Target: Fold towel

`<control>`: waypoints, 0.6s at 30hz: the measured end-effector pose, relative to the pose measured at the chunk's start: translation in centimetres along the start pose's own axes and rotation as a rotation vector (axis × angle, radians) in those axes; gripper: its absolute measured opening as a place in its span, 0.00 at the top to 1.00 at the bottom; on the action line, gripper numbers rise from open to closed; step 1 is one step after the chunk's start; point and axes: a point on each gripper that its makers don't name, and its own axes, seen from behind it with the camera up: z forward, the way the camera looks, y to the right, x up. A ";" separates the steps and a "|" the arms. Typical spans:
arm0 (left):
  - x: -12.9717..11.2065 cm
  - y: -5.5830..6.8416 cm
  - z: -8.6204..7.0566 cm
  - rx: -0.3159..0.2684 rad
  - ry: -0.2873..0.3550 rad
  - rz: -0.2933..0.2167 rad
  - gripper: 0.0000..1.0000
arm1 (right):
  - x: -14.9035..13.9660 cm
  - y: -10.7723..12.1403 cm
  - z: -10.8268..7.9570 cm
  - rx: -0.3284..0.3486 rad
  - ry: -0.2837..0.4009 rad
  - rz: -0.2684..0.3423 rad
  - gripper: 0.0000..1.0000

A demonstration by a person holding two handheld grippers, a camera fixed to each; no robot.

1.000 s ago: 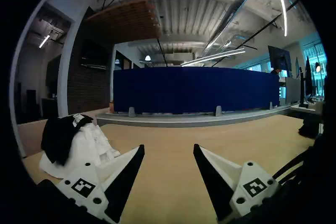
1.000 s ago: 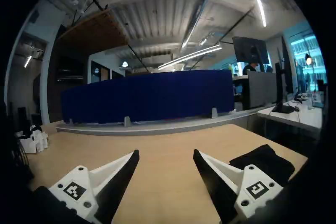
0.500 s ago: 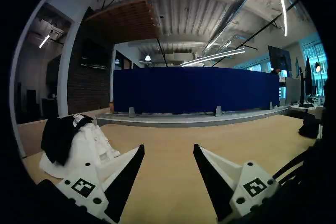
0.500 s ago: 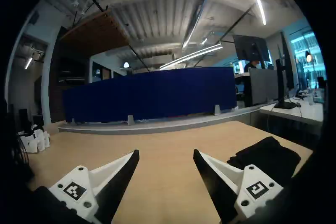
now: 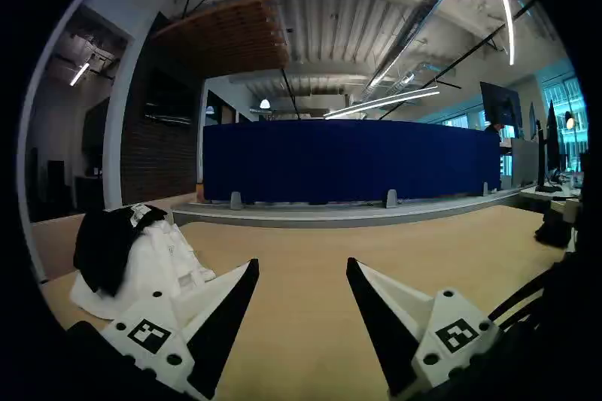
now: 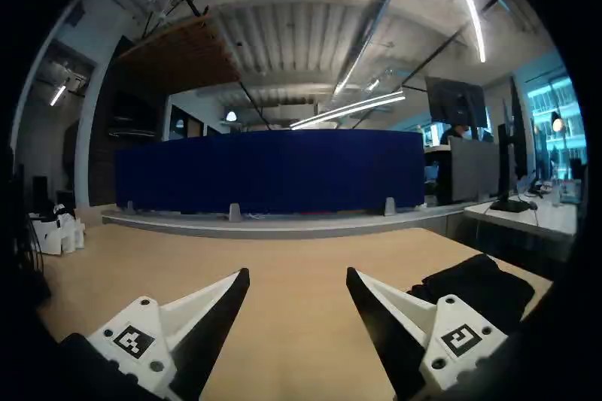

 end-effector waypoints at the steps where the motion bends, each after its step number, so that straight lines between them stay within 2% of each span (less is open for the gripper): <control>1: 0.0 0.0 0.0 0.000 0.000 0.000 0.14 | -0.1 -0.1 0.0 0.001 0.000 -0.008 0.00; 18: -0.1 0.1 0.0 0.000 0.000 0.000 0.14 | -0.3 0.2 0.1 -0.011 -0.002 -0.017 0.00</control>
